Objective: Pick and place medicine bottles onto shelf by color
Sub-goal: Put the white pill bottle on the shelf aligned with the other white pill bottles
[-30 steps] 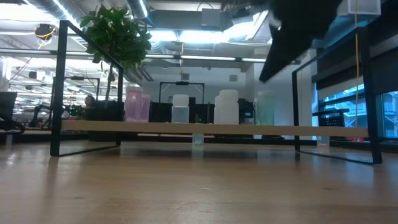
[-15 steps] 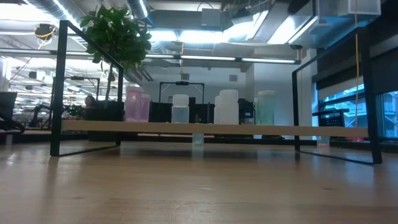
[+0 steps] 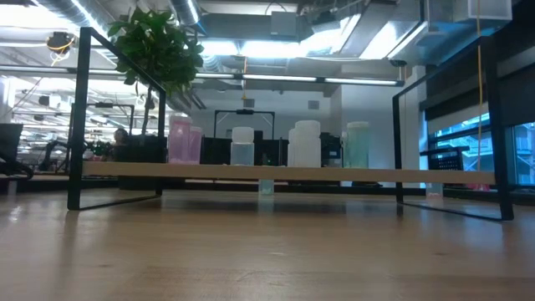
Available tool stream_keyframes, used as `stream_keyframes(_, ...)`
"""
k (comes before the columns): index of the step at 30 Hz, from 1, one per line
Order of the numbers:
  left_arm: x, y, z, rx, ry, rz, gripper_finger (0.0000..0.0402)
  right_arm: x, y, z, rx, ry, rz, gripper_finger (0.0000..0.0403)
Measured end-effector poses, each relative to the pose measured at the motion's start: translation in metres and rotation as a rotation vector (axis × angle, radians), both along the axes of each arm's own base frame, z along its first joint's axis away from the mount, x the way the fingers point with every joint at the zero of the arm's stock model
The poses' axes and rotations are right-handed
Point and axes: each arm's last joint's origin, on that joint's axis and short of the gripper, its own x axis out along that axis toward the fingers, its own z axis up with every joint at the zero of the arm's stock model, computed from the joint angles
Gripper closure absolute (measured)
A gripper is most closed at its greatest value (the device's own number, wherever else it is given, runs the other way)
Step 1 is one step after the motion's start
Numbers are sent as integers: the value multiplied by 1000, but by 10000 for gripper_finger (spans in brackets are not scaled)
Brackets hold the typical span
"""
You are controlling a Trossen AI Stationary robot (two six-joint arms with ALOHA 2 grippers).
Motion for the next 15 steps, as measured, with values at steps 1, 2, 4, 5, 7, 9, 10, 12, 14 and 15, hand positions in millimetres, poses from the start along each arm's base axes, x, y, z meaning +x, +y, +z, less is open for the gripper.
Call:
stream_keyframes(1, 1, -1, 0, -6, -10, 0, 149, 0, 3, 1, 10, -11, 29, 400)
stream_keyframes(2, 1, -2, 1, -10, -24, -2, 149, -1, 6, 2, 16, -20, 50, 400)
stream_keyframes(4, 3, -3, 1, 2, -55, -17, 149, -4, 10, 2, 16, -22, 70, 400)
stream_keyframes(5, 4, -4, 2, 18, -76, -33, 149, -5, 11, 2, 21, -20, 70, 400)
stream_keyframes(7, 6, -7, 4, 44, -108, -69, 149, -7, 13, 2, 40, -15, 59, 400)
stream_keyframes(9, 8, -10, 4, 53, -118, -103, 149, -8, 15, 2, 53, -14, 45, 400)
stream_keyframes(10, 9, -11, 5, 50, -124, -113, 149, -9, 15, 2, 58, -13, 41, 400)
stream_keyframes(12, 10, -13, 6, 45, -132, -130, 149, -10, 17, 2, 68, -14, 34, 400)
stream_keyframes(14, 11, -15, 6, 33, -133, -142, 149, -9, 20, 2, 89, -27, 23, 400)
stream_keyframes(15, 11, -15, 6, 26, -133, -143, 149, -8, 21, 1, 97, -33, 12, 399)
